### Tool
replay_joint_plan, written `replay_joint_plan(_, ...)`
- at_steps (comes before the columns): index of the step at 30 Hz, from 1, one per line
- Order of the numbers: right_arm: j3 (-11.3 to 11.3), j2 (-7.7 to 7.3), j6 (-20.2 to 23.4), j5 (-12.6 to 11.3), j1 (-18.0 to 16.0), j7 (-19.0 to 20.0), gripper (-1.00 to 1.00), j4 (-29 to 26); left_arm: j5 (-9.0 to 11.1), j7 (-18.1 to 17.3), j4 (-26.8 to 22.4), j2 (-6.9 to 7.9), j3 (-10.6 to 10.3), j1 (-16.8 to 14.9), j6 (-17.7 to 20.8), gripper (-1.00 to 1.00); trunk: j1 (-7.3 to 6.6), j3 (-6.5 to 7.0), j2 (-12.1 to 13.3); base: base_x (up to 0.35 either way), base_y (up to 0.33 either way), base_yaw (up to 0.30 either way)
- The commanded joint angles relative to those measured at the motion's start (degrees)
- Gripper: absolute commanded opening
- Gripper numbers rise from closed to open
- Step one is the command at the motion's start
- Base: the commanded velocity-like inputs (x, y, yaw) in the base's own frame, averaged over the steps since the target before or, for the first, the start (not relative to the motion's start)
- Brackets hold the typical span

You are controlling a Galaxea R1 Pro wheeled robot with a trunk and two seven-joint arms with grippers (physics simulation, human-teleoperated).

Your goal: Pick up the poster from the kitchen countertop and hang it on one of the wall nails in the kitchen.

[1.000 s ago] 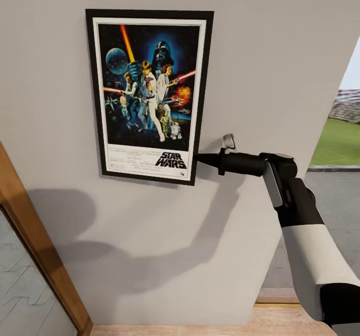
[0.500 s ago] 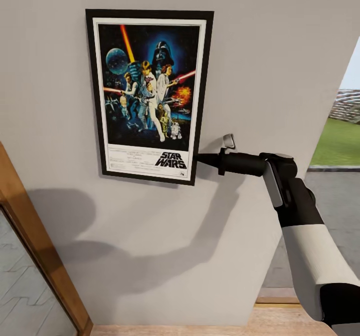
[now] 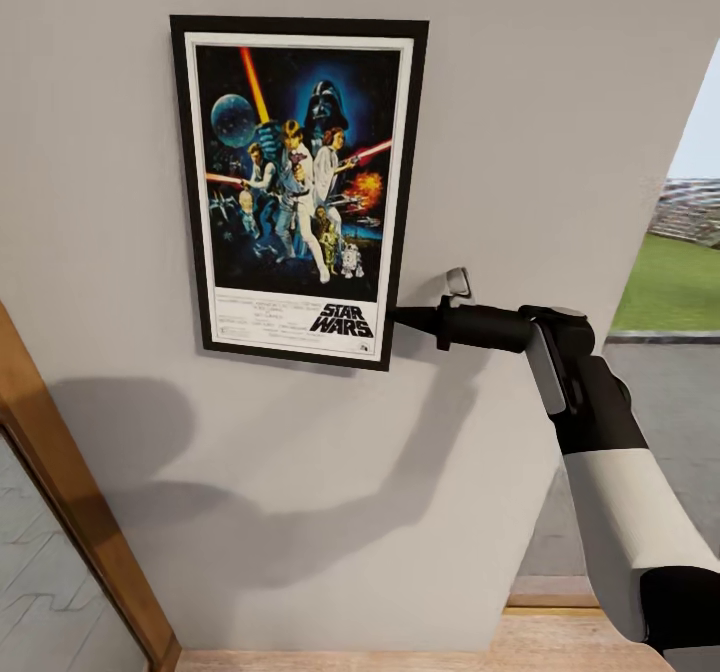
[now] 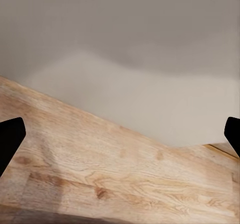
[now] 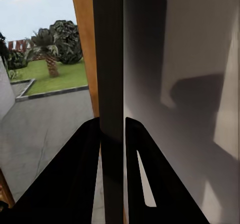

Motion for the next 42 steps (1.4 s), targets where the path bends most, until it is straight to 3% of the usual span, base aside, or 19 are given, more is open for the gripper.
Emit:
replay_joint_plan(1,0.03,-0.08,-0.11,1.11,-0.07,0.08,-1.0,0.14,0.33,-0.1,0.04,0.01,-0.47,-0.05,-0.38,1.0,0.05,-0.14,-0.11,0.0,-0.014,0.0)
replay_joint_plan(42,0.28,0.0,-0.12,1.06,0.15,0.08,-1.0,-2.29,0.33,-0.1,0.04,0.01,-0.46,-0.05,-0.32,1.0,0.05,-0.14,-0.11,0.0,-0.001,0.0)
